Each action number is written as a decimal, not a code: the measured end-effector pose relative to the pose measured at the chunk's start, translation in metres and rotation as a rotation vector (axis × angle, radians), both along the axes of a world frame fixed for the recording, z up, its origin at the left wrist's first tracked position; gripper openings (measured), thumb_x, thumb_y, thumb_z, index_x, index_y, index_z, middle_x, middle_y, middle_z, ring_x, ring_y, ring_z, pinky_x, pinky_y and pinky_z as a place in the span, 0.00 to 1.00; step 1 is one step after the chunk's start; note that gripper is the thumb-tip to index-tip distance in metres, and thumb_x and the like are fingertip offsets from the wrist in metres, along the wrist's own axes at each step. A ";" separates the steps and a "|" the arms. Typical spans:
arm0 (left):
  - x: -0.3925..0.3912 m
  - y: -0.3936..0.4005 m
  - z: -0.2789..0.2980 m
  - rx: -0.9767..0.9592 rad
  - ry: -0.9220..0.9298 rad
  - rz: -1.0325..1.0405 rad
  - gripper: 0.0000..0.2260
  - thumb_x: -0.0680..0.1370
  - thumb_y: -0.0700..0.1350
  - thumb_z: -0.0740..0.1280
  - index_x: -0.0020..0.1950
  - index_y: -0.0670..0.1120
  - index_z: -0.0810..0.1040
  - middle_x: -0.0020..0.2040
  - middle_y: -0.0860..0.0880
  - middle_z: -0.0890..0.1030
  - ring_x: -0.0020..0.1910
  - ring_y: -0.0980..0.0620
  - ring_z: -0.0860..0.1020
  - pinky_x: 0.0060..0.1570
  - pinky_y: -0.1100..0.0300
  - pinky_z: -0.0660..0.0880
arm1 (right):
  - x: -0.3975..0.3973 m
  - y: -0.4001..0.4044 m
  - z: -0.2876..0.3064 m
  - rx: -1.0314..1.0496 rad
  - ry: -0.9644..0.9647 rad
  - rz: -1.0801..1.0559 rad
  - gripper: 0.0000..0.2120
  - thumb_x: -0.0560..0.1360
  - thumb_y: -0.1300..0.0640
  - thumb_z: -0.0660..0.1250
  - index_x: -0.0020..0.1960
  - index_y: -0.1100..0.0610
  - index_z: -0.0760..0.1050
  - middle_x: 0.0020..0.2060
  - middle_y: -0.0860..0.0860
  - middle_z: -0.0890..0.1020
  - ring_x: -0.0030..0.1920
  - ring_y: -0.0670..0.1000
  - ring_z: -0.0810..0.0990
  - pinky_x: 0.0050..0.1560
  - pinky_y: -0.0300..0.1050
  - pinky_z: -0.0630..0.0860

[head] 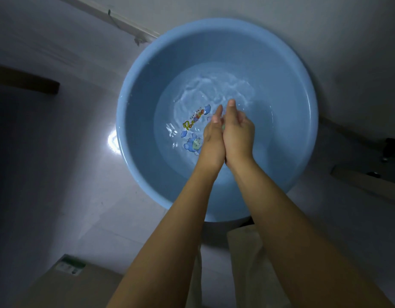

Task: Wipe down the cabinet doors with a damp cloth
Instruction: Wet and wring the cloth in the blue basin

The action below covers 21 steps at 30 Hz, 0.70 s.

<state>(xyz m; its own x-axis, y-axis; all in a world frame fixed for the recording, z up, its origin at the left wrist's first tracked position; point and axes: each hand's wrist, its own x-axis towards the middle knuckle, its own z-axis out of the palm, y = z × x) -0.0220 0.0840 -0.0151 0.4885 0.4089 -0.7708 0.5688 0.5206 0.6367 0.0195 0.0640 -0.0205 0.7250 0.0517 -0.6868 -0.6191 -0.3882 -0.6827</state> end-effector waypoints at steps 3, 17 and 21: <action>0.000 0.000 -0.002 -0.034 -0.007 0.017 0.22 0.84 0.54 0.44 0.75 0.52 0.65 0.69 0.54 0.71 0.66 0.59 0.70 0.68 0.65 0.66 | 0.003 0.003 0.002 -0.048 0.014 0.017 0.22 0.80 0.48 0.61 0.27 0.52 0.72 0.28 0.47 0.80 0.35 0.48 0.81 0.42 0.43 0.77; 0.004 -0.005 0.000 0.025 -0.053 0.124 0.21 0.84 0.55 0.45 0.74 0.53 0.65 0.66 0.49 0.75 0.64 0.55 0.74 0.68 0.58 0.67 | -0.005 -0.010 0.004 0.119 -0.007 0.065 0.09 0.81 0.57 0.59 0.44 0.49 0.74 0.41 0.52 0.83 0.39 0.45 0.82 0.39 0.36 0.74; 0.003 -0.012 0.002 0.057 -0.045 0.180 0.23 0.79 0.65 0.49 0.72 0.61 0.64 0.67 0.48 0.73 0.63 0.56 0.74 0.68 0.56 0.67 | -0.004 -0.014 0.008 0.085 -0.059 0.032 0.14 0.81 0.58 0.59 0.39 0.50 0.76 0.32 0.47 0.79 0.31 0.43 0.78 0.37 0.36 0.74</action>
<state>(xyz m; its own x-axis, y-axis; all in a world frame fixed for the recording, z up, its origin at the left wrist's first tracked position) -0.0190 0.0715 -0.0134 0.4368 0.5354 -0.7229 0.4398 0.5739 0.6908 0.0152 0.0495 -0.0121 0.7611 0.1317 -0.6351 -0.5651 -0.3461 -0.7489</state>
